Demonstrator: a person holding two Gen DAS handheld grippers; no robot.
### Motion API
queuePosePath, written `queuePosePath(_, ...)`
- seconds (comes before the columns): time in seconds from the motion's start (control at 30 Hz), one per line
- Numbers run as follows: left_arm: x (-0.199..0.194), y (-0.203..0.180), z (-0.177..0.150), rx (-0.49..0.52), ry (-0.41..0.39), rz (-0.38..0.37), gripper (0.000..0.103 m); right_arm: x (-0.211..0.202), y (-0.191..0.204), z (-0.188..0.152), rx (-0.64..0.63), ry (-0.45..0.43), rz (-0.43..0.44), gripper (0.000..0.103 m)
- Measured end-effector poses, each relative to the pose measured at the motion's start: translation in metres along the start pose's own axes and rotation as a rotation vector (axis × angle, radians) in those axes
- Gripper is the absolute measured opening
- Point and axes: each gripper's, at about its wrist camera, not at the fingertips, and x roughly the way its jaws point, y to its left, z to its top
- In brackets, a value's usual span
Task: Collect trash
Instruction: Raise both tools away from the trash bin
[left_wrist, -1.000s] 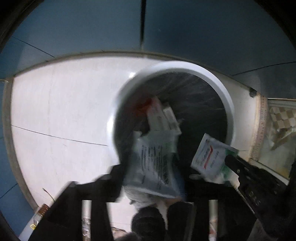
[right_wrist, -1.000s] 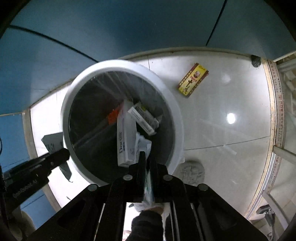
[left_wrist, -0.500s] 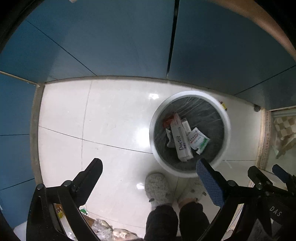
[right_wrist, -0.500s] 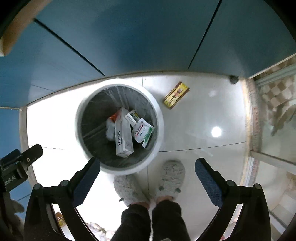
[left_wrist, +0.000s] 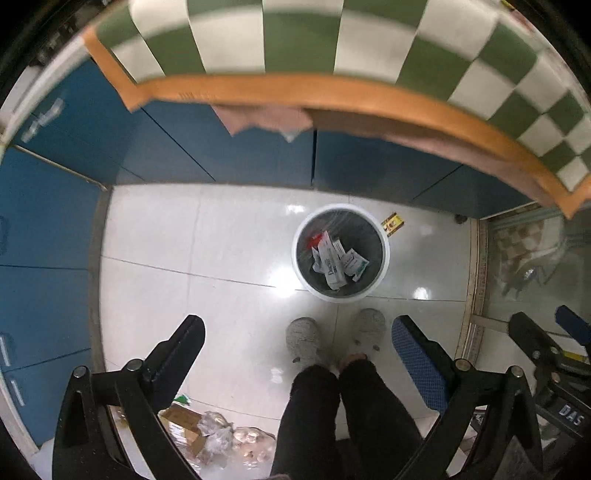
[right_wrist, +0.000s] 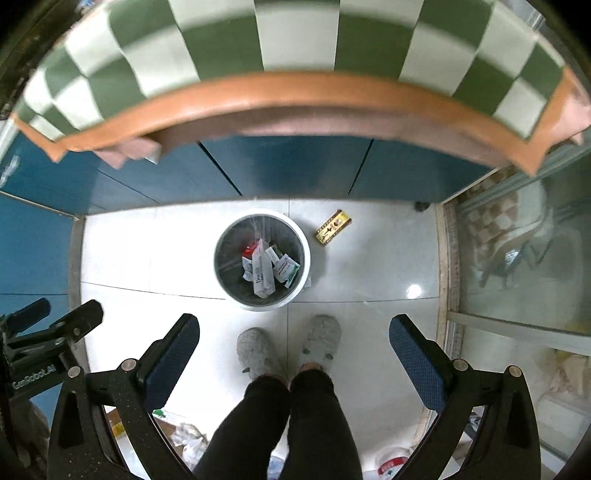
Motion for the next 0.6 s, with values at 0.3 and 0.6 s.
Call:
queuePosePath(0.3, -0.112, 0.007, -0.008, 0.038, -0.088, 0.04, 0.103, -0.141, 0.004, -0.014, 0.028, -0.074, 0.068, 0.103)
queuePosePath(0.6, -0.179, 0.009, 0.046, -0.033, -0.233, 0.063, 0.103, -0.189, -0.006, 0.038, 0.133, -0.147, 0.229, 0.103)
